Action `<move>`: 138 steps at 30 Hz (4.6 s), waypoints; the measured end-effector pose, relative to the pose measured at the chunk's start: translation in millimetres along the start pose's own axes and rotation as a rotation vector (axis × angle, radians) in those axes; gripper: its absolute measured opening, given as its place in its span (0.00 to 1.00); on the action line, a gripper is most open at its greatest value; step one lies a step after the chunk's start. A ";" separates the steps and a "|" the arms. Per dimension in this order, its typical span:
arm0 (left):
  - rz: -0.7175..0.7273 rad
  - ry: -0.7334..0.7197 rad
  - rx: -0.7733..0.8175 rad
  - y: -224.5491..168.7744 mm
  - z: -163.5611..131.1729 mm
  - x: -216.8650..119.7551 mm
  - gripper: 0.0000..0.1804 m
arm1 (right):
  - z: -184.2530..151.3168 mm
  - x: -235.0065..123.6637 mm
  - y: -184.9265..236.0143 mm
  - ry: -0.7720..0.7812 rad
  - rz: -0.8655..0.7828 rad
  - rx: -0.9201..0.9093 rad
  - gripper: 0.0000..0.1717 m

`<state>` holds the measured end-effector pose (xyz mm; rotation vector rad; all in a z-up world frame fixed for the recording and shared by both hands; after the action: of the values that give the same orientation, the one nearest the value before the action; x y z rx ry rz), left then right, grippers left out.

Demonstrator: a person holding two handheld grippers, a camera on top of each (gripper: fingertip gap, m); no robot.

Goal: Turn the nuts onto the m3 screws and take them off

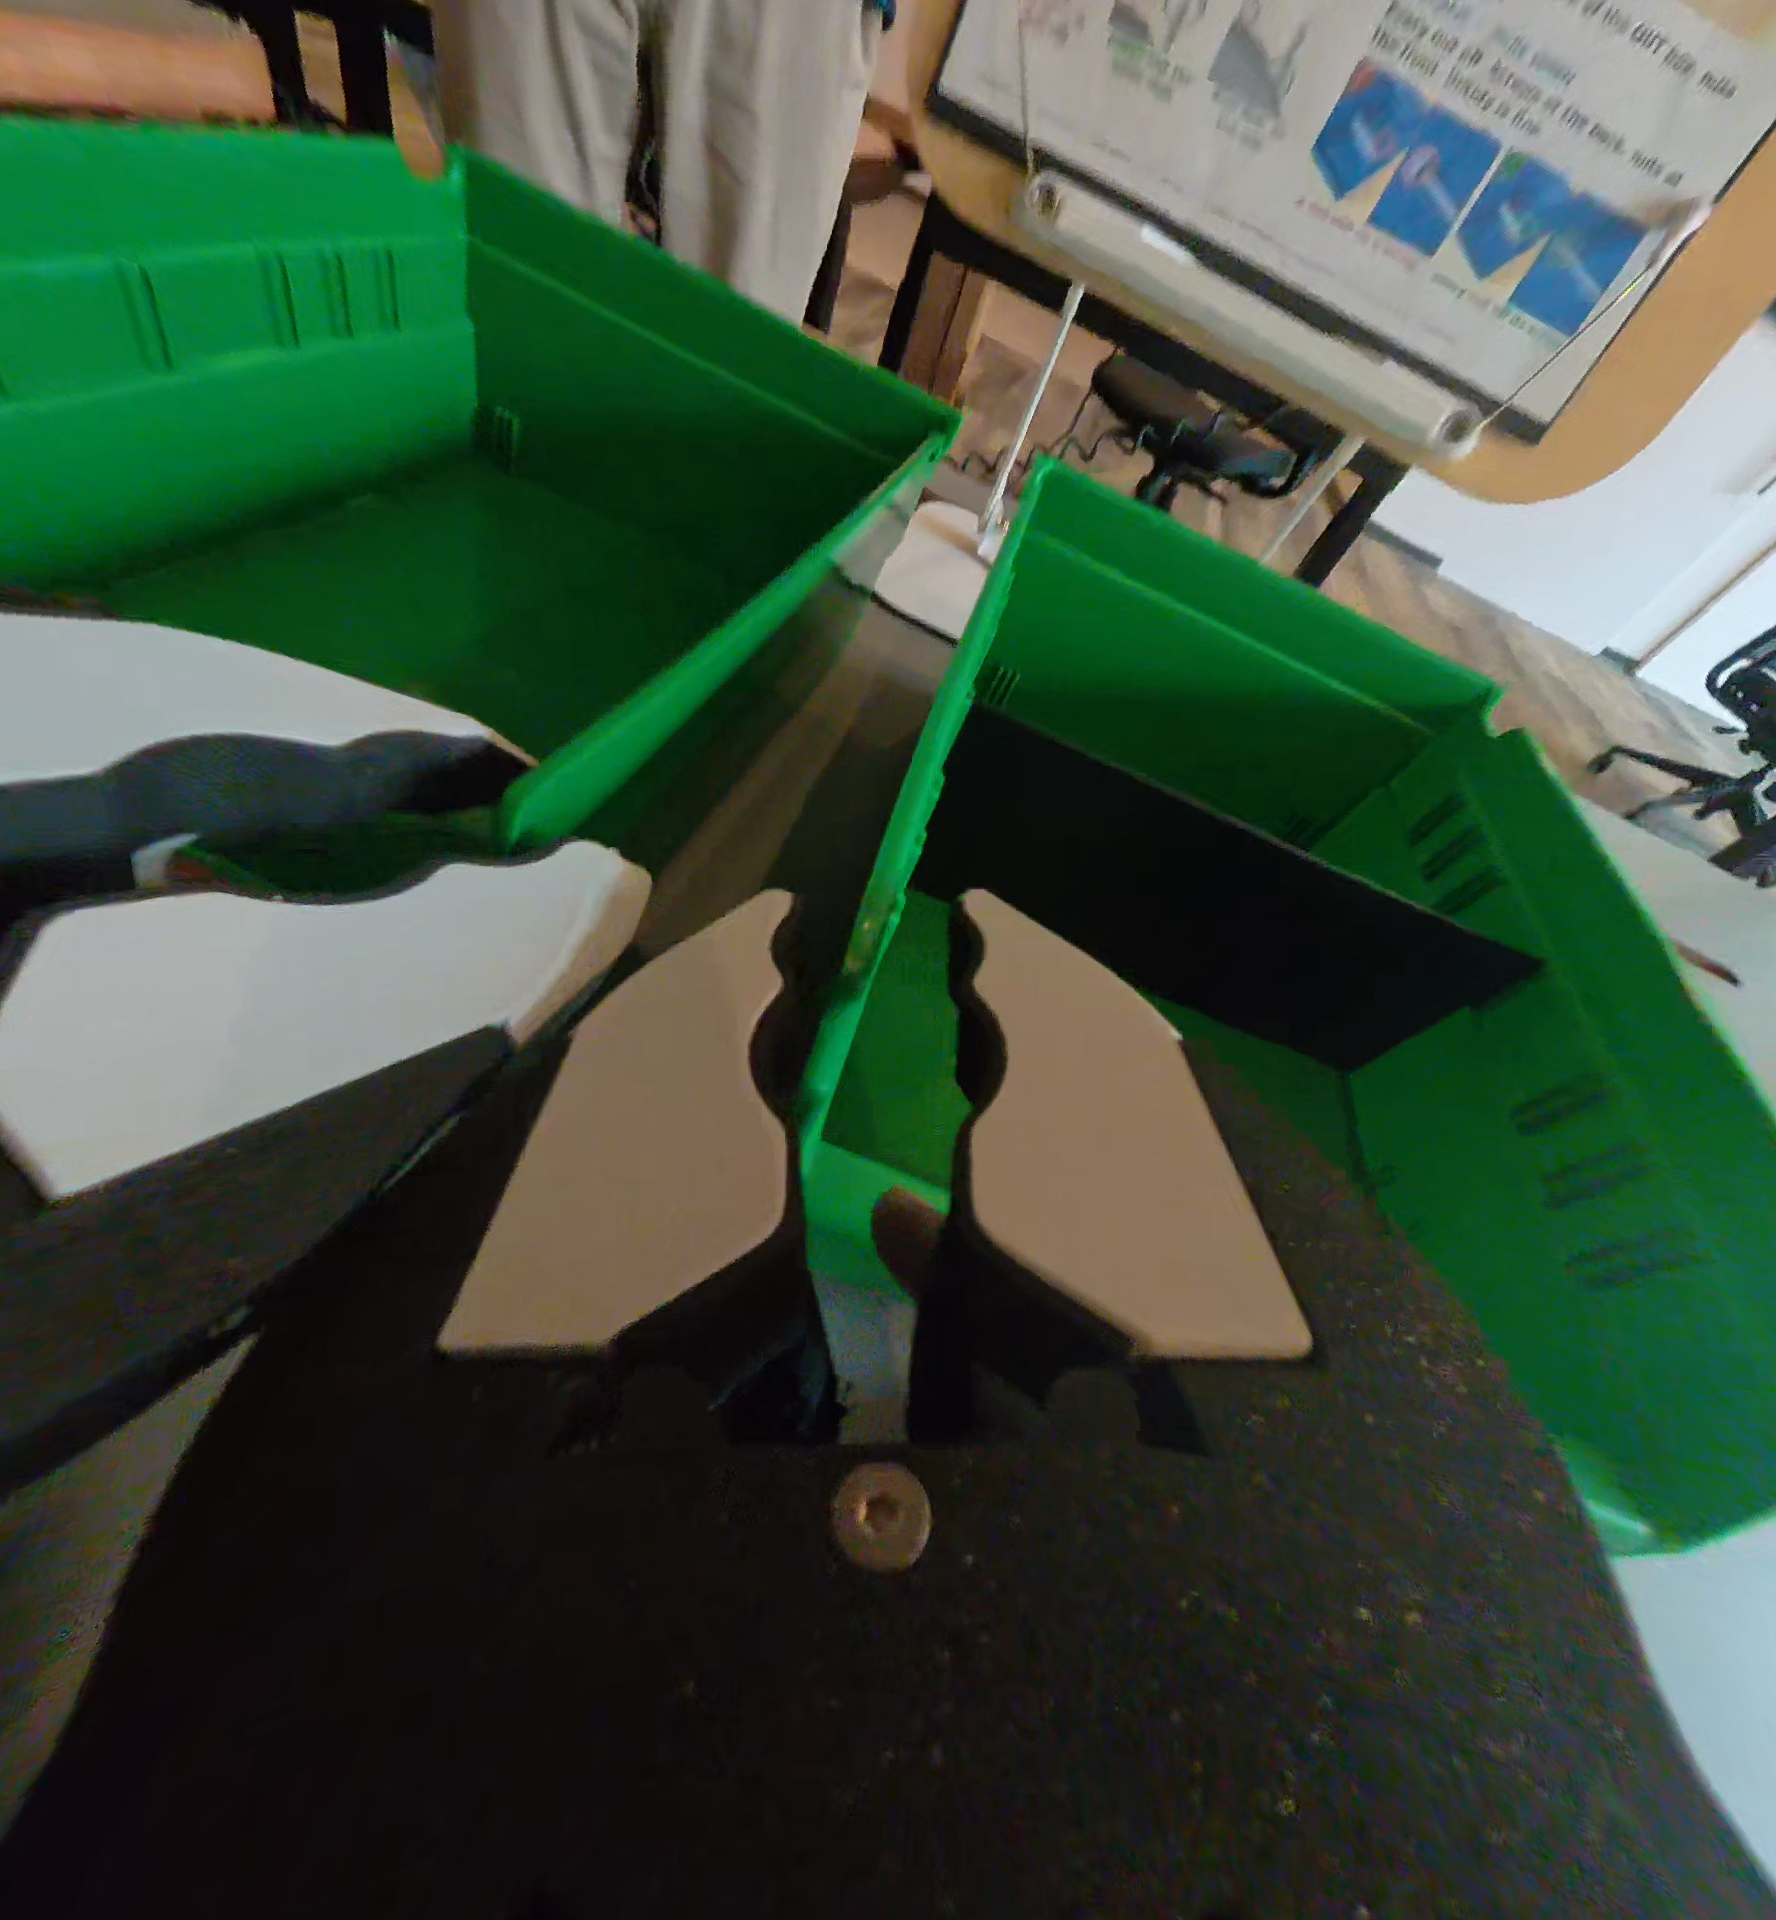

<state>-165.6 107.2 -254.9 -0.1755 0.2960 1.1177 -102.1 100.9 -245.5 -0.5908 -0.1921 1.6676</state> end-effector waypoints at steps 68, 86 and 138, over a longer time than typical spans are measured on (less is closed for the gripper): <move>0.033 -0.305 0.057 64.4 84.1 -84.3 0.03 | 63.4 -63.2 -94.2 -0.111 -0.251 0.004 0.01; 0.325 -0.316 0.094 233.4 76.9 -173.4 0.02 | 167.2 -8.6 64.1 -0.292 -0.021 0.085 0.01; 0.353 -0.246 -0.064 396.5 -50.4 -161.3 0.01 | 140.4 49.1 257.8 -0.101 0.071 -0.094 0.08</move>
<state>-596.2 124.9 -247.3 -0.0410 0.0715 1.4843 -398.5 126.7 -254.2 -0.5893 -0.3276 1.7657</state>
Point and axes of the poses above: each gripper's, where its closed fingertips meet, x out along the fingers, z out of its top, y = z × x across the jaws, the point moved 2 cm from there along -x, back along the fingers, and after that the axes turned 8 degrees about -x, right-handed, at the moved point
